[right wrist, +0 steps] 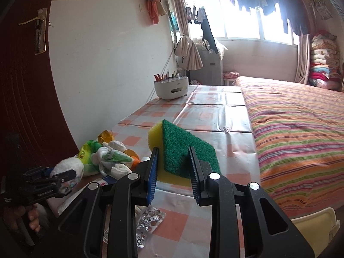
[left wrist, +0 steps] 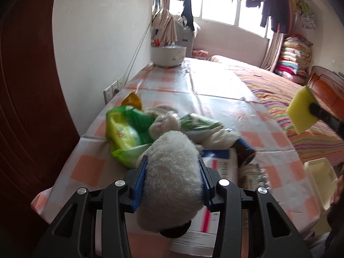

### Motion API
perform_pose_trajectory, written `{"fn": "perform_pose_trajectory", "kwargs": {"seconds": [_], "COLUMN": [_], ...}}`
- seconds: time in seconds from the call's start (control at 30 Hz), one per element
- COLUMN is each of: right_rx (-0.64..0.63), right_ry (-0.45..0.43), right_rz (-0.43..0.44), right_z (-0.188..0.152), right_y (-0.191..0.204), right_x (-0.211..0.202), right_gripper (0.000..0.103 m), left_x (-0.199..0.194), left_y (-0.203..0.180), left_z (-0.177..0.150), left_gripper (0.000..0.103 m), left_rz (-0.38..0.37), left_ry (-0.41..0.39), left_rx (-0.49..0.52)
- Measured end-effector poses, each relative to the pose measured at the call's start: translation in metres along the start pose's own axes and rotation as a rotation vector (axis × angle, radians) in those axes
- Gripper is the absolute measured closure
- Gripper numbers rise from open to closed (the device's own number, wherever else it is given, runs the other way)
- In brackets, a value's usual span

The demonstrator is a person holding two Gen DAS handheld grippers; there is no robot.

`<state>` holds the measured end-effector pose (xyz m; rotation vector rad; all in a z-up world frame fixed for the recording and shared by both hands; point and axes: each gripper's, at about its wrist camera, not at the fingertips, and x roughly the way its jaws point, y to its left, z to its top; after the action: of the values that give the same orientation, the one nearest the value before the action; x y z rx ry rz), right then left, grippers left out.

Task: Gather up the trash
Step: 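Grasp the white fluffy ball with the left tool while the right tool holds the sponge, then carry the sponge over the cream bin and open the right tool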

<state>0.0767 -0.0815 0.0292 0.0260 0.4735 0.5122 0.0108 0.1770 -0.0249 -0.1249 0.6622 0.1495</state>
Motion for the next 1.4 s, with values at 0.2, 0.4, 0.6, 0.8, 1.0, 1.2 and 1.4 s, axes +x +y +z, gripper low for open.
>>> {"fn": "perform_pose_trajectory", "kwargs": {"seconds": [0.2,0.4,0.6,0.8,1.0,1.2,1.4], "right_rx": [0.011,0.037,0.070,0.147,0.217,0.272,0.338], "right_ry": [-0.011,-0.029,-0.044,-0.053,-0.056,-0.014,0.029], "right_rz": [-0.043,-0.100,-0.181,-0.269,-0.331,-0.368,-0.384], "right_z": [-0.005,-0.010,-0.022,-0.034,-0.040,-0.052,-0.067], "right_y": [-0.015,-0.035,-0.064,-0.104,-0.131,-0.153,-0.175], "right_x": [-0.009,-0.024,-0.051,-0.078,-0.094,-0.094,-0.097], "right_gripper": [0.077,0.077,0.076,0.076,0.076,0.075,0.074], "left_x": [-0.009,-0.002,-0.001,-0.008,-0.019,-0.017,-0.007], "left_y": [-0.028,-0.064,-0.105,-0.160,-0.206,-0.239,-0.253], "left_z": [0.006,0.014,0.023,0.032,0.033,0.023,0.017], "left_gripper": [0.061,0.061,0.061,0.061,0.061,0.060,0.060], "left_rz": [-0.071,-0.173,-0.283,-0.431,-0.544,-0.634,-0.669], "left_ry": [-0.035,-0.046,-0.048,-0.039,-0.046,-0.002,0.064], "left_rx": [0.034,0.085,0.157,0.259,0.341,0.378,0.370]}}
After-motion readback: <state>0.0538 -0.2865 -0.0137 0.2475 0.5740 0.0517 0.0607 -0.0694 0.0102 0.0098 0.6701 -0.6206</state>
